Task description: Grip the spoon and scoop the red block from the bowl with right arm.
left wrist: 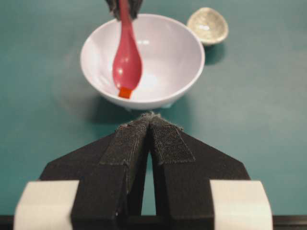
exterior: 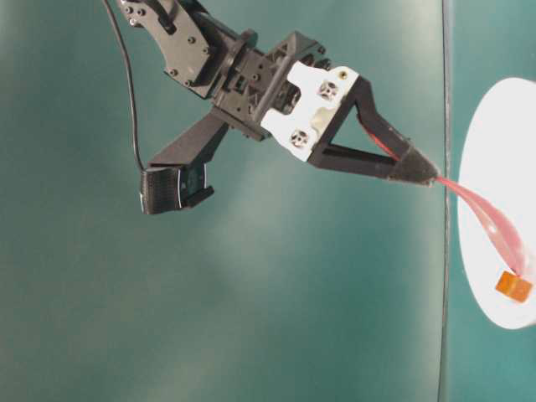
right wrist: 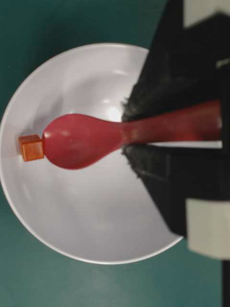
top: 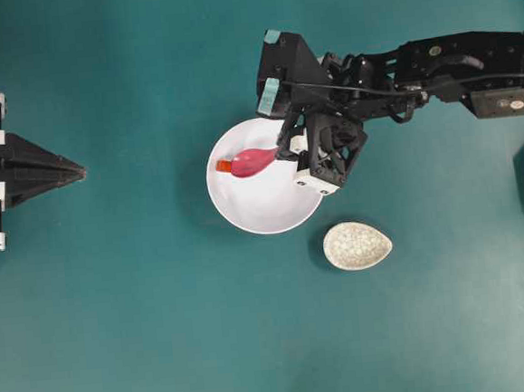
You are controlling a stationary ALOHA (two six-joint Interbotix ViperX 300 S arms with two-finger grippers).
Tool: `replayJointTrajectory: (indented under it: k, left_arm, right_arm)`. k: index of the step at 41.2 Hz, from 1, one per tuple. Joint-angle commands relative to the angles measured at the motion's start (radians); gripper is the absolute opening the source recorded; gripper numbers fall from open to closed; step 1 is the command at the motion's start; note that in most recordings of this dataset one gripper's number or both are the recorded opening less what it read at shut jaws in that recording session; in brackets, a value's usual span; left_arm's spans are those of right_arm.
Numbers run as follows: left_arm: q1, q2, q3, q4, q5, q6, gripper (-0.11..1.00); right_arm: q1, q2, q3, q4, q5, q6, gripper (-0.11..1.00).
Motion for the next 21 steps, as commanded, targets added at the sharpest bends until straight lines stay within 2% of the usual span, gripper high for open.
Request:
replayJointTrajectory:
  k: [1,21]
  left_arm:
    - [0.003,0.005,-0.012,0.003,-0.009,0.002,0.00]
    - [0.003,0.005,-0.011,0.003,-0.008,0.002,0.00]
  right_arm:
    - [0.003,-0.025,-0.012,-0.002,-0.006,-0.002,0.25]
    - [0.003,-0.012,-0.020,-0.002,-0.006,-0.005,0.25]
